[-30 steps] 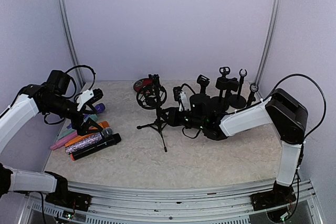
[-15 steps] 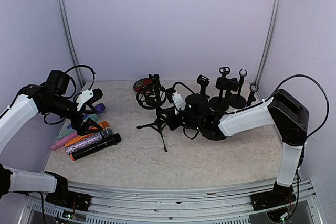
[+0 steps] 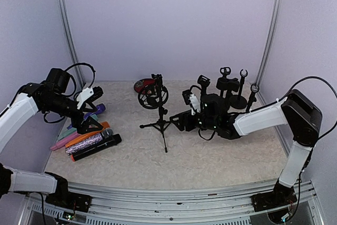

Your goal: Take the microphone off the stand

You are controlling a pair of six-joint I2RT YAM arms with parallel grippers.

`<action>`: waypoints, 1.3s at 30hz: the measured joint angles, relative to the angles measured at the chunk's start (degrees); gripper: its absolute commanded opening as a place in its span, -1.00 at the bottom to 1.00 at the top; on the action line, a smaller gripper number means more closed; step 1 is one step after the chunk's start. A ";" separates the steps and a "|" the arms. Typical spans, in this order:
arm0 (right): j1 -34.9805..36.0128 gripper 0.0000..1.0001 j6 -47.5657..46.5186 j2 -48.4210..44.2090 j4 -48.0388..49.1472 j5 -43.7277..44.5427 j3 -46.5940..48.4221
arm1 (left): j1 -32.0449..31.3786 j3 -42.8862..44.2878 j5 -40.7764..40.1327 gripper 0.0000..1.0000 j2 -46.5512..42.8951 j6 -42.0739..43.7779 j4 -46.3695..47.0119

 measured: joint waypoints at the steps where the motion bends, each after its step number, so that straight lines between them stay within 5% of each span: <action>1: -1.01 0.27 2.14 -0.07 0.52 -1.99 -0.42 | 0.00 0.00 0.00 0.97 0.00 -0.02 -0.04; 21: -3.17 -0.29 22.40 9.46 12.74 -19.41 5.29 | 0.00 0.31 0.46 0.97 -0.02 -0.46 -1.18; 39: -3.17 -0.39 23.06 9.49 13.97 -20.76 6.49 | 0.00 0.31 0.48 0.96 -0.02 -0.48 -1.27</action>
